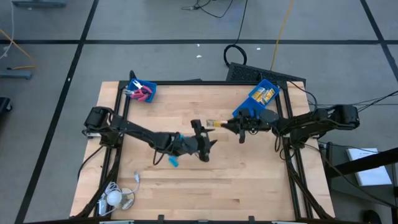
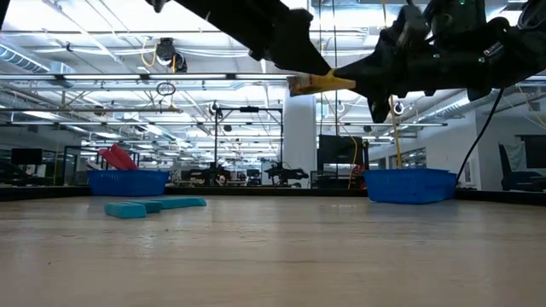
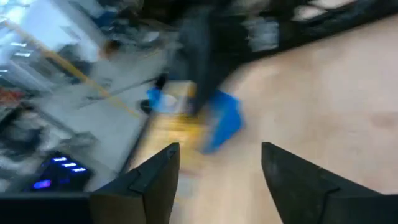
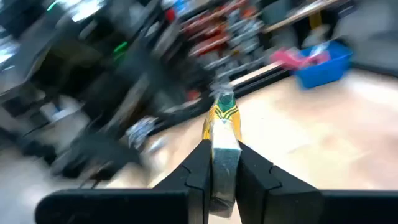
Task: Pick & Place School Supplies
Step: Put the yellow crayon box into the top right blue basket
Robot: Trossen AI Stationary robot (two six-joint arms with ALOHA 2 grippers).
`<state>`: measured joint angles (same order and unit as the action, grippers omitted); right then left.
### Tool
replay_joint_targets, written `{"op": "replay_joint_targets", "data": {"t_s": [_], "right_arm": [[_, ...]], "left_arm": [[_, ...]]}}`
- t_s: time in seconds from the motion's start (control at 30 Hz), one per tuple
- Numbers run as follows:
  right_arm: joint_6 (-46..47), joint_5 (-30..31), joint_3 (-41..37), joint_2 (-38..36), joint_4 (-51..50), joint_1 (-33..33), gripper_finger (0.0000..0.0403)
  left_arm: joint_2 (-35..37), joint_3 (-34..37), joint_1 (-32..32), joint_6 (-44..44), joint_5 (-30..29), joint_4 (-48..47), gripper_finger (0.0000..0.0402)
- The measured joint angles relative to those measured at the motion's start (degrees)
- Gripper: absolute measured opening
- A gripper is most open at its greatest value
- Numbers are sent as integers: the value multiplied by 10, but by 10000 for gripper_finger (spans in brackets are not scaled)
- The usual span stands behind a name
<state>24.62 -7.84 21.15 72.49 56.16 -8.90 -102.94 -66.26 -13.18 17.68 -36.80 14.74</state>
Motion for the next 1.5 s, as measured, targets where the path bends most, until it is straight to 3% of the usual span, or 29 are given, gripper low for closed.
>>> {"op": "replay_joint_targets", "data": {"t_s": [0.23,0.43,0.57,0.63,0.77,0.87,0.93,1.23,1.5], "right_arm": [[1,3,0,-8,-48,-27,33],[0,3,0,-73,-119,-68,33],[-15,19,13,-155,-259,-116,28],[-40,62,38,-199,-388,-139,28],[-92,232,112,-247,-675,-176,30],[-108,349,165,-249,-816,-200,29],[-111,395,188,-240,-881,-220,29],[-203,423,200,-145,-907,-338,30],[-258,424,200,-43,-846,-379,40]], "left_arm": [[0,0,-33,-1,-19,-27,258],[0,20,-10,-44,144,-30,262],[13,56,36,-80,192,-11,258],[30,79,54,-95,236,15,259],[77,126,83,-110,328,70,264],[107,150,96,-118,361,96,262],[124,167,102,-125,365,89,259],[123,171,107,-141,365,93,255],[122,171,107,-150,365,93,264]]}}
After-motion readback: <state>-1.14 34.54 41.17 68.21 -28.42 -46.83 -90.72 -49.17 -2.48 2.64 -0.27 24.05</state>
